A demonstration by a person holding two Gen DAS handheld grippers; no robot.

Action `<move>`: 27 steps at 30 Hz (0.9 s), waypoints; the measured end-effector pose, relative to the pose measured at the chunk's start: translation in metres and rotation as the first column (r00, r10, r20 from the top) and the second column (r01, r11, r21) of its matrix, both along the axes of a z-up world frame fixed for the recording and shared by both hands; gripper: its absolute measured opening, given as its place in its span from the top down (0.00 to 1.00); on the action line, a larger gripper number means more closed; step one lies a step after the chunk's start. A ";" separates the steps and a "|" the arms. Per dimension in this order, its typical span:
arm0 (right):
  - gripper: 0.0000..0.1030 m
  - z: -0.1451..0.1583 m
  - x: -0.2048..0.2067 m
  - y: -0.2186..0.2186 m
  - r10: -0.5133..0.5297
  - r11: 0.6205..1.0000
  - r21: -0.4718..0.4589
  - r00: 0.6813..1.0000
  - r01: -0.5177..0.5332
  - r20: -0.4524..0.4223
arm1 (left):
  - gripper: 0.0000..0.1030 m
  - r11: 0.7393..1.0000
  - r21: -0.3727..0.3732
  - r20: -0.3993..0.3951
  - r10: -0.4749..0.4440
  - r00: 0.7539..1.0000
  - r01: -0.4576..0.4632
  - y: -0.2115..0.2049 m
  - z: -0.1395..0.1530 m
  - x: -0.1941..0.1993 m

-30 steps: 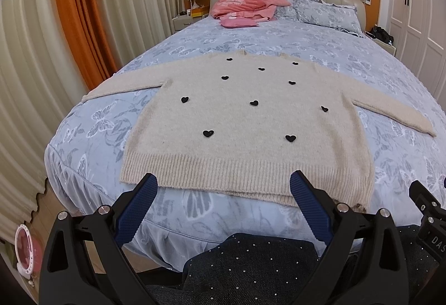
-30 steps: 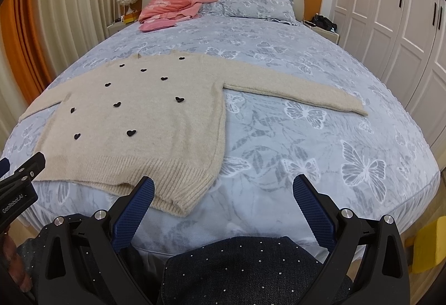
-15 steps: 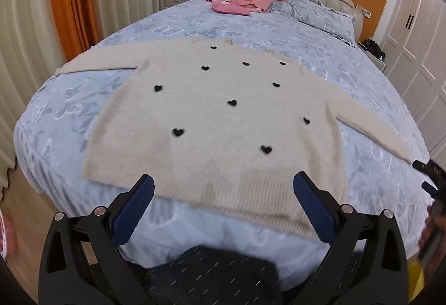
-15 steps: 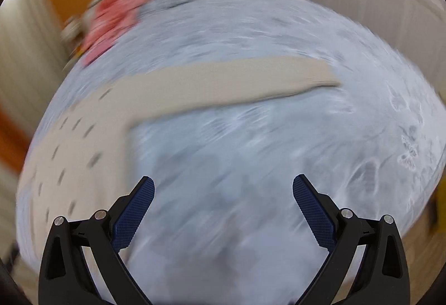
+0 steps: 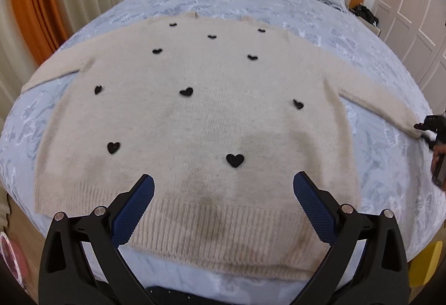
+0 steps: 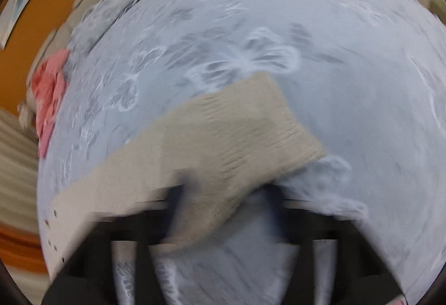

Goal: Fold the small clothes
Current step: 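Grasp the sweater side edge with the right gripper while the left gripper grasps the hem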

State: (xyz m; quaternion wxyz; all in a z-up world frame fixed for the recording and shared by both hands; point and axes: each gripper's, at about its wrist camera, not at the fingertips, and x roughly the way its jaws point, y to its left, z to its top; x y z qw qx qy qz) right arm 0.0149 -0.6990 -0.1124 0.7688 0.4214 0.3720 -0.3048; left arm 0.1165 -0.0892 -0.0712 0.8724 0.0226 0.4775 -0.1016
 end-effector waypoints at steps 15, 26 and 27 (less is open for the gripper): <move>0.88 0.167 0.262 0.348 0.713 0.693 -0.228 0.604 -0.684 0.355 | 0.05 0.987 -0.125 -0.029 0.095 0.995 -0.098 0.059 -0.004 0.024; 0.31 0.106 0.245 0.440 0.787 0.591 -0.363 0.614 -0.720 0.063 | 0.05 0.962 -0.226 -0.018 0.152 0.988 -0.152 0.117 0.014 0.101; 0.29 0.098 0.224 0.429 0.764 0.599 -0.397 0.645 -0.695 0.024 | 0.05 0.955 -0.252 -0.019 0.155 0.988 -0.155 0.119 0.014 0.118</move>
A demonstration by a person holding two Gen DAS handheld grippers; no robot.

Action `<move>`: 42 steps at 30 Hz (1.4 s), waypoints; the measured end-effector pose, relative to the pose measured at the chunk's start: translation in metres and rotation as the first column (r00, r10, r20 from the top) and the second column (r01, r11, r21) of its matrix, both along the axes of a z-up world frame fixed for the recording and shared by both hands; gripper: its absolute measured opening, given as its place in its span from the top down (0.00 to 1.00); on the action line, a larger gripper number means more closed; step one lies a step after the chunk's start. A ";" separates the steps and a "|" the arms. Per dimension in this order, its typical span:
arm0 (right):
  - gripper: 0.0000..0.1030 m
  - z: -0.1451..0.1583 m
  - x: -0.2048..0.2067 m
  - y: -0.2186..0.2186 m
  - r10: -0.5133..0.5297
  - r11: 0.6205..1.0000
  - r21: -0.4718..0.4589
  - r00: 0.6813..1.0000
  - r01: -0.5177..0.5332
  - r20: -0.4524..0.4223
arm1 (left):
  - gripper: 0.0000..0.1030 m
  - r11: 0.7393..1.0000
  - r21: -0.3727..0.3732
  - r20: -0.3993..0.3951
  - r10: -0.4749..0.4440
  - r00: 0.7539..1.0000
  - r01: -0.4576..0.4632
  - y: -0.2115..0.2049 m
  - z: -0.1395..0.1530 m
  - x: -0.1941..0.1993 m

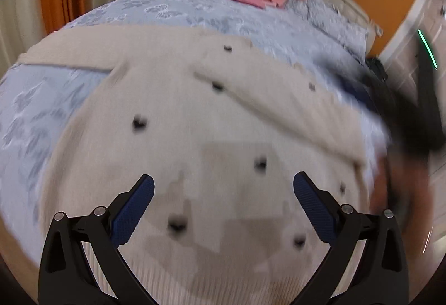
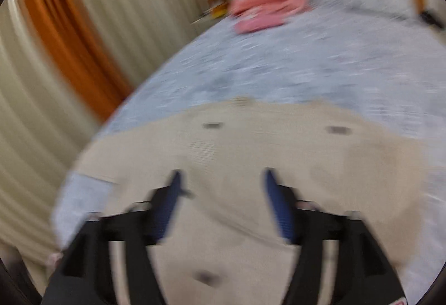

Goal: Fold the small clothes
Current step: 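Grasp the sweater side edge with the right gripper while the left gripper grasps the hem, then fold the gripped sweater side with its sleeve inward over the body with both grippers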

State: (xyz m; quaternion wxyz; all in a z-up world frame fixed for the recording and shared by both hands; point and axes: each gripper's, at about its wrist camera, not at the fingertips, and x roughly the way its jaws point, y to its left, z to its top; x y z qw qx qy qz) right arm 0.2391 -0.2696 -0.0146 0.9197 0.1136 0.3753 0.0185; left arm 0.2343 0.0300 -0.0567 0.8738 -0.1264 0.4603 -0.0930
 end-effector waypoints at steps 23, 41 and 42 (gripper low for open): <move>0.89 -0.106 -0.053 -0.163 -0.271 0.947 0.134 0.950 0.291 -0.152 | 0.83 0.987 0.100 0.028 0.125 0.992 -0.127 -0.035 -0.068 0.172; 0.30 -0.095 -0.220 -0.063 -0.065 0.876 0.394 0.879 0.278 -0.473 | 0.10 0.943 -0.004 -0.126 0.329 0.936 -0.332 0.154 -0.060 -0.069; 0.31 -0.098 -0.219 -0.058 -0.090 0.889 0.361 0.881 0.281 -0.465 | 0.10 0.941 -0.032 -0.152 0.329 0.932 -0.337 0.154 -0.064 -0.069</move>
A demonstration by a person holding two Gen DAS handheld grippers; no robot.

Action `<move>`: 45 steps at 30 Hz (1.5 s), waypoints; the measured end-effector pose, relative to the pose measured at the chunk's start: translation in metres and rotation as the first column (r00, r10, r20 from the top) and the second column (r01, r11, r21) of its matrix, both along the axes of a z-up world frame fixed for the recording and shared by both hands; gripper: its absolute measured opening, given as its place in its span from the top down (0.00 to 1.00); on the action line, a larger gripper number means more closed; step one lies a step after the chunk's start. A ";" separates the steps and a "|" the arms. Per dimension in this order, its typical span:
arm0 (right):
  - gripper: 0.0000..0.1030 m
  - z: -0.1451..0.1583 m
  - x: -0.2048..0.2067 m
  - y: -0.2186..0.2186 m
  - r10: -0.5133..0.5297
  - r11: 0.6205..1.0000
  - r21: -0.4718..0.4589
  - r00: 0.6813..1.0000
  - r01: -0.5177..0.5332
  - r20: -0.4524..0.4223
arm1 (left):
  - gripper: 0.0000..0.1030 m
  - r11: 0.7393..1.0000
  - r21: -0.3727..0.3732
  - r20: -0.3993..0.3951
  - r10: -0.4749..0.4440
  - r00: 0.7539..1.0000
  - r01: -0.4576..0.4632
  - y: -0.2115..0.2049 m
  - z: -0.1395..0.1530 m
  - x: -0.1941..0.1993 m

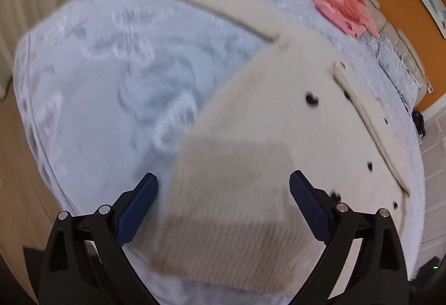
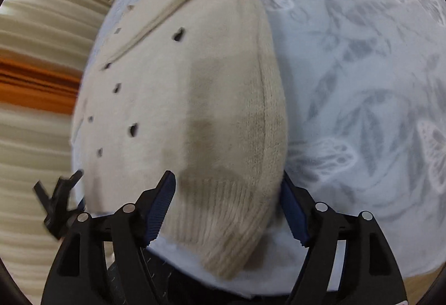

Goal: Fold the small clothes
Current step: 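Fold the gripped sweater side with its sleeve inward over the body with both grippers, then open both grippers and release the folded side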

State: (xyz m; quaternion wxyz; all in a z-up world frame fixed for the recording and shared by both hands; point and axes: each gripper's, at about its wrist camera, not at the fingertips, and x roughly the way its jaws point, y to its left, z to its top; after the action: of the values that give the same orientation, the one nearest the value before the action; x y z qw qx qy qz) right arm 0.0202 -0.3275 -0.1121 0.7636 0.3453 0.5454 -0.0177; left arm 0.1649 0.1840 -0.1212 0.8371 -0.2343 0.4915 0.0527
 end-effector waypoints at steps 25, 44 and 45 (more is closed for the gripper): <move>0.52 0.079 -0.064 -0.022 -0.008 0.920 -0.392 0.998 0.029 0.055 | 0.30 0.987 -0.160 0.052 0.028 0.998 -0.019 0.054 0.045 0.004; 0.48 0.062 0.006 0.041 0.072 0.939 -0.338 0.997 -0.061 0.019 | 0.92 0.951 -0.120 0.175 0.303 0.937 -0.285 0.123 0.039 0.288; 0.48 0.061 0.007 0.041 0.069 0.942 -0.332 0.997 -0.057 0.023 | 0.92 0.967 -0.110 0.231 0.249 0.941 -0.229 0.103 0.056 0.287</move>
State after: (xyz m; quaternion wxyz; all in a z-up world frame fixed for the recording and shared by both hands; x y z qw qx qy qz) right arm 0.0274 -0.2867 -0.0509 0.8200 0.1948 0.5324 -0.0788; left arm 0.4524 0.2870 -0.0650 0.8680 -0.3310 0.3550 0.1046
